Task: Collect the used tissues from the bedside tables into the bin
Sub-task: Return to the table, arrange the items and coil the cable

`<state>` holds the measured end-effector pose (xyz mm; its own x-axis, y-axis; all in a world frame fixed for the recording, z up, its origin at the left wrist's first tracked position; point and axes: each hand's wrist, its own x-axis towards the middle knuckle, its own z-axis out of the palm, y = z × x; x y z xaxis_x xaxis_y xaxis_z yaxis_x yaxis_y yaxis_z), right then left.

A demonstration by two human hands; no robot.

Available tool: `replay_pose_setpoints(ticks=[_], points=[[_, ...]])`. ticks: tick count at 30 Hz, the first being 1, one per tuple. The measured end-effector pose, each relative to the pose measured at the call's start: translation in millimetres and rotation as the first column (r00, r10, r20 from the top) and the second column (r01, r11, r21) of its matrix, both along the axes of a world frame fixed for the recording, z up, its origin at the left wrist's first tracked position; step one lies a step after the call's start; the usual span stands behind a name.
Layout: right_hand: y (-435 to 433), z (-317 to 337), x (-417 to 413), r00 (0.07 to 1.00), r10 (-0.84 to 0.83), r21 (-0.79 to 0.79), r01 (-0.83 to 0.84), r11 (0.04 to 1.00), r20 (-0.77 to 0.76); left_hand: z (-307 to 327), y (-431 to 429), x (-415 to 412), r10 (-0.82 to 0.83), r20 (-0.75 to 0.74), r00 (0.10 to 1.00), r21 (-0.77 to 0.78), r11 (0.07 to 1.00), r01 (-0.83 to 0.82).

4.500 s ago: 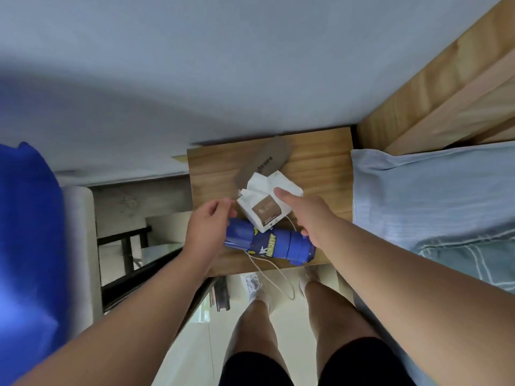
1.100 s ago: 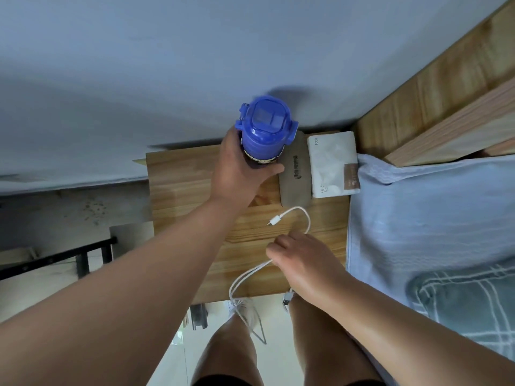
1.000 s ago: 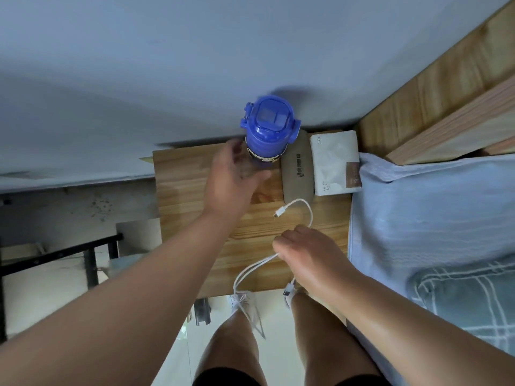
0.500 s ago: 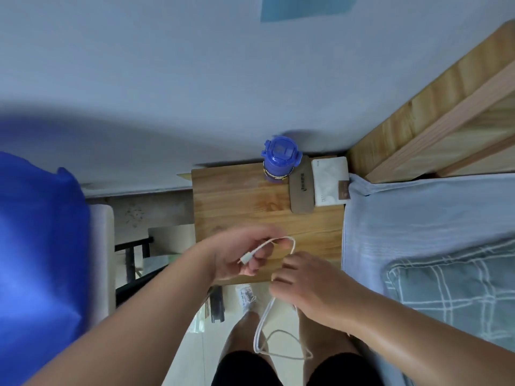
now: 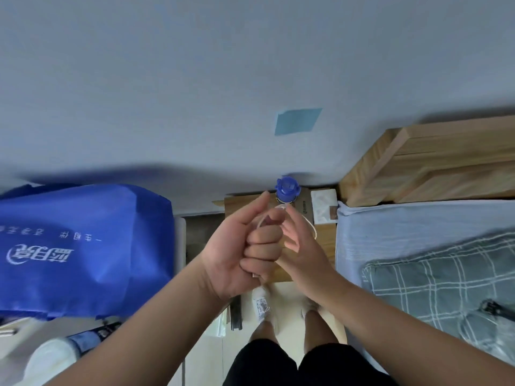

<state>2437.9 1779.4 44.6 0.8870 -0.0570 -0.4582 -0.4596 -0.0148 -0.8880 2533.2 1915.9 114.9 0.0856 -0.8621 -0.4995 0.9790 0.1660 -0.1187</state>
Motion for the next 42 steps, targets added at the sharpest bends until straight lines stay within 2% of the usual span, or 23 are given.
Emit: replay_pose_setpoints(ticks=[4,7,9,12,14,15,17,18,19,20,22,24,25,27,29,31,33,35,36,38,39,40,42], points=[[9.3,25.2,31.3,1.000,-0.019,-0.072,0.020,0.997,0.026,44.1,-8.2,6.1,0.074,0.155,0.985,-0.074,0.995,-0.063],[6.8,36.1,34.4,0.990,-0.010,-0.153,0.031,0.988,0.137,57.3,-20.5,15.3,0.282,0.371,0.885,0.064,0.943,-0.327],[1.2,44.5,27.3,0.987,0.024,-0.108,-0.007,0.994,0.160,56.0,-23.9,26.9,0.326,0.654,0.683,0.179,0.810,-0.558],[-11.3,52.6,13.0,0.982,0.125,-0.128,-0.107,0.986,0.139,39.1,-20.7,37.5,-0.043,0.940,0.338,0.272,0.691,-0.670],[-20.7,56.1,10.4,0.976,0.177,-0.187,-0.151,0.971,0.128,20.2,-11.0,28.6,-0.458,0.883,0.100,0.414,0.662,-0.625],[-25.0,59.9,10.3,0.969,0.220,-0.240,-0.189,0.952,0.109,12.5,-5.6,19.5,-0.649,0.759,-0.056,0.507,0.643,-0.574],[-33.8,67.5,14.0,0.936,0.346,-0.417,-0.287,0.862,0.070,-2.1,5.5,2.3,-0.804,0.506,-0.311,0.661,0.594,-0.459],[-38.3,70.5,16.4,0.911,0.408,-0.511,-0.326,0.795,0.054,-7.2,10.4,-6.2,-0.819,0.465,-0.336,0.718,0.571,-0.399],[-42.9,74.3,19.8,0.888,0.457,-0.583,-0.348,0.734,0.045,-9.1,12.9,-14.3,-0.819,0.502,-0.277,0.745,0.573,-0.342],[-47.8,77.4,23.4,0.873,0.486,-0.632,-0.351,0.691,0.047,-7.2,13.9,-22.3,-0.800,0.581,-0.149,0.747,0.597,-0.293],[-60.5,80.2,30.5,0.875,0.475,-0.662,-0.300,0.687,0.096,3.5,10.6,-36.8,-0.669,0.702,0.243,0.710,0.686,-0.160],[-72.3,77.8,33.3,0.915,0.372,-0.597,-0.213,0.773,0.154,15.4,6.9,-47.8,-0.439,0.627,0.644,0.558,0.830,0.023],[-73.3,75.4,32.8,0.932,0.318,-0.548,-0.177,0.817,0.172,22.3,3.4,-49.7,-0.309,0.565,0.765,0.424,0.904,0.052],[-63.6,70.7,24.3,0.959,0.208,-0.385,-0.121,0.915,0.193,39.5,-8.6,-47.9,-0.057,0.477,0.877,0.171,0.985,-0.029],[-44.0,69.1,8.7,0.979,0.088,-0.130,-0.064,0.989,0.183,60.1,-24.6,-39.0,0.226,0.401,0.888,0.053,0.962,-0.269],[-28.0,68.5,-9.0,0.986,0.085,-0.035,-0.081,0.996,0.142,74.9,-37.5,-22.7,0.432,0.440,0.788,0.095,0.849,-0.519],[-22.0,69.4,-22.4,0.977,0.173,-0.091,-0.162,0.983,0.127,76.8,-43.5,-11.2,0.455,0.644,0.615,0.126,0.730,-0.671],[-24.5,74.2,-26.2,0.963,0.256,-0.148,-0.243,0.959,0.081,68.9,-41.3,-9.3,0.195,0.883,0.427,0.180,0.700,-0.692],[-27.8,79.5,-25.2,0.957,0.287,-0.157,-0.277,0.948,0.047,61.1,-36.2,-12.5,-0.080,0.958,0.277,0.254,0.689,-0.679],[-37.5,91.0,-19.6,0.939,0.345,-0.250,-0.333,0.909,0.005,42.5,-21.2,-22.8,-0.622,0.769,-0.147,0.396,0.644,-0.654],[-44.3,97.2,-15.4,0.935,0.354,-0.300,-0.341,0.891,-0.010,35.4,-14.1,-28.2,-0.739,0.595,-0.315,0.461,0.635,-0.620],[-51.8,104.1,-10.6,0.934,0.356,-0.320,-0.343,0.883,-0.021,29.7,-7.5,-32.8,-0.789,0.462,-0.404,0.542,0.612,-0.576],[-65.1,116.0,-3.3,0.930,0.365,-0.292,-0.362,0.885,-0.047,23.1,1.7,-41.9,-0.828,0.376,-0.417,0.684,0.551,-0.478]])
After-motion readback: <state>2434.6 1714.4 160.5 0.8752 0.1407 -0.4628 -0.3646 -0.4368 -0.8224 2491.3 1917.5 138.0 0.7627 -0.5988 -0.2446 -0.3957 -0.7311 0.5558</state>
